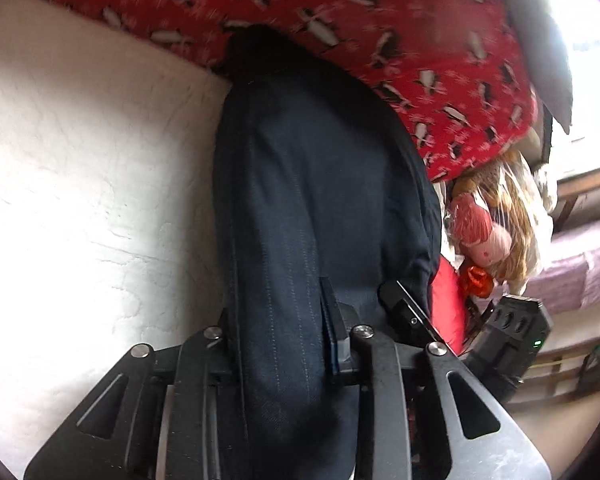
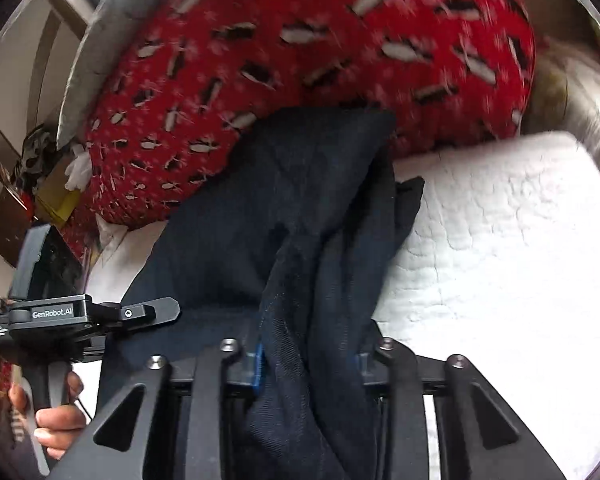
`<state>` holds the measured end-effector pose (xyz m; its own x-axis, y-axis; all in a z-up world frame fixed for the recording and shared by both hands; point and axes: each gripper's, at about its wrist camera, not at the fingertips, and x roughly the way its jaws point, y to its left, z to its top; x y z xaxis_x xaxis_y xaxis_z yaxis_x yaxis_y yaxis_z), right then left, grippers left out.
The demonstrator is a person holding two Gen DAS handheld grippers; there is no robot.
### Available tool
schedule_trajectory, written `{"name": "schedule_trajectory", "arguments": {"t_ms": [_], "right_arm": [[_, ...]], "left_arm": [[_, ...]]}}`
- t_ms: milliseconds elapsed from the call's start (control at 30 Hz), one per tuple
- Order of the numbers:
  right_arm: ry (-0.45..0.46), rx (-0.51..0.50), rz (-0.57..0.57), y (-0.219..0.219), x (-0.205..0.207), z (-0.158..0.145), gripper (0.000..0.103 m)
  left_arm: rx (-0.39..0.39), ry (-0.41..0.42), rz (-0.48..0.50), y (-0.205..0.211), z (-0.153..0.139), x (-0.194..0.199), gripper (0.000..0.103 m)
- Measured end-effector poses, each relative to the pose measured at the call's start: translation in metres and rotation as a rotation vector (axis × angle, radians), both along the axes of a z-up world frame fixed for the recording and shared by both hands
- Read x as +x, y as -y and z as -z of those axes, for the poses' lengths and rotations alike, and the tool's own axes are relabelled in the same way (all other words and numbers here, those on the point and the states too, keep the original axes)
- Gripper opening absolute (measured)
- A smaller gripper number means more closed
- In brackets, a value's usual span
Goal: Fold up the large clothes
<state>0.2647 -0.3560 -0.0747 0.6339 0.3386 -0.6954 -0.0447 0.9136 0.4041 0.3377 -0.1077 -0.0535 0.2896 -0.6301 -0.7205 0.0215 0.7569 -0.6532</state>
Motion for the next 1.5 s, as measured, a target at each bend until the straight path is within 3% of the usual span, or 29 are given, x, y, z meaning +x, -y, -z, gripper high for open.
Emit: {"name": "schedule_trajectory", "arguments": {"t_ms": [100,300,400,500,567,633,700,833,1000,1100,1167,1233,1267,1367,1500], "right_arm": [[0.016,-0.031,0.010,-0.017,-0.015,-0.014,0.026],[0.038,0.057,-0.031,-0.062,-0.060,-0.034,0.026],[0.031,0.157,-0.048,-0.087,-0.092,-0.023,0.028],[-0.049,0.217,-0.052,-0.116,-0.114,0.010,0.034],[-0.089,0.167,-0.033,-0.127,-0.125,0.032,0.048],[-0.115,0.163,-0.006,-0.127,-0.133,0.036,0.050],[-0.114,0.165,0.040,-0.118,-0.140,0.023,0.050],[-0.002,0.146,0.145,-0.106,-0.145,-0.023,0.053],[0.152,0.048,0.040,-0.150,-0.119,-0.059,0.048],[0.150,-0.047,-0.016,-0.173,-0.097,-0.046,0.036],[0.089,-0.130,-0.012,-0.178,-0.080,-0.020,0.025],[0.003,-0.262,0.014,-0.176,-0.065,0.016,0.024],[-0.005,-0.304,0.033,-0.175,-0.059,0.024,0.029],[-0.008,-0.209,0.069,-0.154,-0.061,0.031,0.033],[-0.018,-0.200,0.099,-0.144,-0.081,0.014,0.037]], "left_arm": [[0.023,0.031,-0.008,-0.014,-0.015,-0.017,0.024],[0.071,0.097,-0.037,-0.075,-0.044,-0.082,0.024],[0.111,0.077,-0.057,-0.105,-0.034,-0.121,0.026],[0.194,-0.008,-0.074,-0.120,0.002,-0.145,0.038],[0.182,-0.061,-0.091,-0.131,0.021,-0.155,0.042],[0.158,-0.043,-0.110,-0.141,0.009,-0.164,0.043],[0.198,0.020,-0.112,-0.143,-0.012,-0.168,0.043],[0.331,0.179,-0.122,-0.130,-0.049,-0.164,0.044],[0.453,0.215,-0.119,-0.107,-0.045,-0.135,0.046],[0.456,0.138,-0.130,-0.108,-0.015,-0.118,0.046],[0.444,0.105,-0.150,-0.111,0.006,-0.115,0.056],[0.411,0.100,-0.158,-0.113,0.016,-0.113,0.072],[0.395,0.090,-0.170,-0.115,0.020,-0.112,0.074],[0.376,0.080,-0.179,-0.119,0.020,-0.114,0.076],[0.399,0.111,-0.185,-0.119,-0.003,-0.141,0.075]]}}
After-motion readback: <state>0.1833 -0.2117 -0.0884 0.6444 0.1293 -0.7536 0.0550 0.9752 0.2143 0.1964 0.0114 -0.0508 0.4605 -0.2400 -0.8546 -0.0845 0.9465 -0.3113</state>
